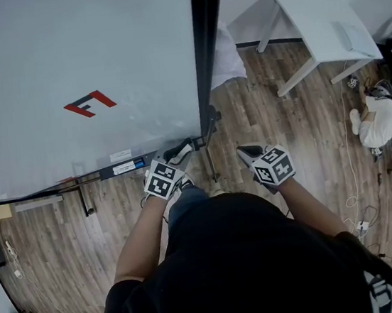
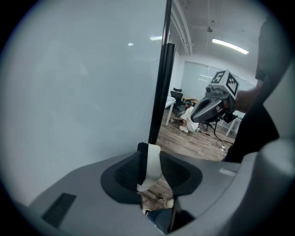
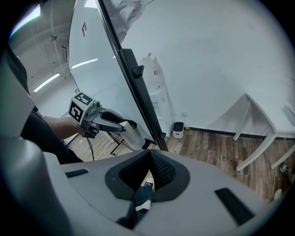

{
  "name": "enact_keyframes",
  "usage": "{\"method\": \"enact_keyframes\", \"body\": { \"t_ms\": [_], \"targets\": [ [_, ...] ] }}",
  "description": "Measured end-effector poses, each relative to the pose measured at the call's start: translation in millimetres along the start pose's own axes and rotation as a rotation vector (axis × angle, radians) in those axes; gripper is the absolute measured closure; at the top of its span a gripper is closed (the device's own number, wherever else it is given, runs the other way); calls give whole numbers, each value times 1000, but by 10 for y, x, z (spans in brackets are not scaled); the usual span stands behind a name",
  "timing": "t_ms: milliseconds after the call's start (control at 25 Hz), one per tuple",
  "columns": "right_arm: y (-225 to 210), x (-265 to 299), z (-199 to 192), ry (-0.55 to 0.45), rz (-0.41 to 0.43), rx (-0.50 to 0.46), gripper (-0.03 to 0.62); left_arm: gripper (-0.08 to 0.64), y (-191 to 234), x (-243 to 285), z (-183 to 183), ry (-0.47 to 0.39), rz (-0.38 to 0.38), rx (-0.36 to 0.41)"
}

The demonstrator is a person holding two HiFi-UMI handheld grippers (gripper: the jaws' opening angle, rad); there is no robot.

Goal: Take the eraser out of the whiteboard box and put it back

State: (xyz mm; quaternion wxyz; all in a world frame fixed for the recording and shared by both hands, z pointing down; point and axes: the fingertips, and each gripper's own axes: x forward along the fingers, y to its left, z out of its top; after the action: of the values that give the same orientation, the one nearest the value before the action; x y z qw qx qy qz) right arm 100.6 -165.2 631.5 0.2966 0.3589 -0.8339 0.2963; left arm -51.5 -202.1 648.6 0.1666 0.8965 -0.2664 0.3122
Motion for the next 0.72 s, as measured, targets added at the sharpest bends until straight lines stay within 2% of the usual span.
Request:
{"method": "enact_keyframes", "body": {
  "t_ms": [360,720],
  "targets": [
    [44,78,-25,6,6,9,595,423,48,119,-145,25,-13,-30],
    [80,90,-72,14,14,16,595,422,40,128,-136,5,-17,-43]
  ]
}}
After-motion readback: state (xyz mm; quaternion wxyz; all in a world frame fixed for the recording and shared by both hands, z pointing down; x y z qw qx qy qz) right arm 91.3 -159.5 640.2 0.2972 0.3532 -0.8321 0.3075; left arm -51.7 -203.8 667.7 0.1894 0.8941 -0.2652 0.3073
